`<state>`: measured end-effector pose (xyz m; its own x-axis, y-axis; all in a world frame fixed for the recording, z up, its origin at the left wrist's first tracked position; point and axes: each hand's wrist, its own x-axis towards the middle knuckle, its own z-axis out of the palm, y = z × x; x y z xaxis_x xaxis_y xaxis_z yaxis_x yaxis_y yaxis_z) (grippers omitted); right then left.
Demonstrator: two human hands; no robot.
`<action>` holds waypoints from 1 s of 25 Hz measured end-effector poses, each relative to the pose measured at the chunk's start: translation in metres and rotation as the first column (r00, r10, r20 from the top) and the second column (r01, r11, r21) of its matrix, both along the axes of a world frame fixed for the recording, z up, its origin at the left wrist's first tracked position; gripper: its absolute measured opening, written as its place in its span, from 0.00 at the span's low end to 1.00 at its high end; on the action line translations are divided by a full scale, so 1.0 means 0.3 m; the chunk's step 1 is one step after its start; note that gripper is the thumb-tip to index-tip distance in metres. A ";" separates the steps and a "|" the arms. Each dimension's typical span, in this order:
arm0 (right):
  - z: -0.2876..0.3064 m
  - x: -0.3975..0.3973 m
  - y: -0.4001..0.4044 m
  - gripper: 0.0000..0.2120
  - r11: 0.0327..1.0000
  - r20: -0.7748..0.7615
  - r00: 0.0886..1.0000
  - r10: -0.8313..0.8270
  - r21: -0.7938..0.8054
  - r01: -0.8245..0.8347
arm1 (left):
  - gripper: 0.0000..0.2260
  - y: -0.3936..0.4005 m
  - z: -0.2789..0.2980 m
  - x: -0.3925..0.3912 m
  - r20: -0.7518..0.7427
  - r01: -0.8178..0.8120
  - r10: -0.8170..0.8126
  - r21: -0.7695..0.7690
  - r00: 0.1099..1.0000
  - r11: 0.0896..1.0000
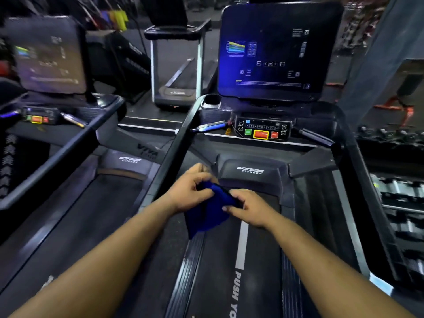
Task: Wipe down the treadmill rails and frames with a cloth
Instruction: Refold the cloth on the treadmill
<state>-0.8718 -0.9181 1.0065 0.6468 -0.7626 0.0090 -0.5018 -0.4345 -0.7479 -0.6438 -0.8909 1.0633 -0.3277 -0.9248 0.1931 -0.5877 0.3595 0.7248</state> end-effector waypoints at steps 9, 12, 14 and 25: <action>-0.051 -0.107 -0.074 0.17 0.982 -0.198 0.971 -0.135 0.106 0.158 | 0.14 0.077 0.018 0.213 0.493 -0.595 0.622 -0.235 0.609 0.768; -0.014 -0.087 -0.063 0.20 0.910 0.007 0.949 -0.315 0.287 0.300 | 0.22 0.123 0.001 0.205 0.633 -0.735 0.629 -0.137 0.451 0.664; -0.004 -0.047 -0.033 0.21 0.830 0.120 0.899 -0.420 0.451 0.328 | 0.25 0.127 -0.011 0.182 0.687 -0.785 0.591 -0.049 0.422 0.617; 0.003 0.266 0.154 0.07 0.728 0.230 0.807 -0.544 0.608 0.317 | 0.10 0.189 -0.154 0.001 -0.363 -0.214 0.500 0.599 0.786 0.771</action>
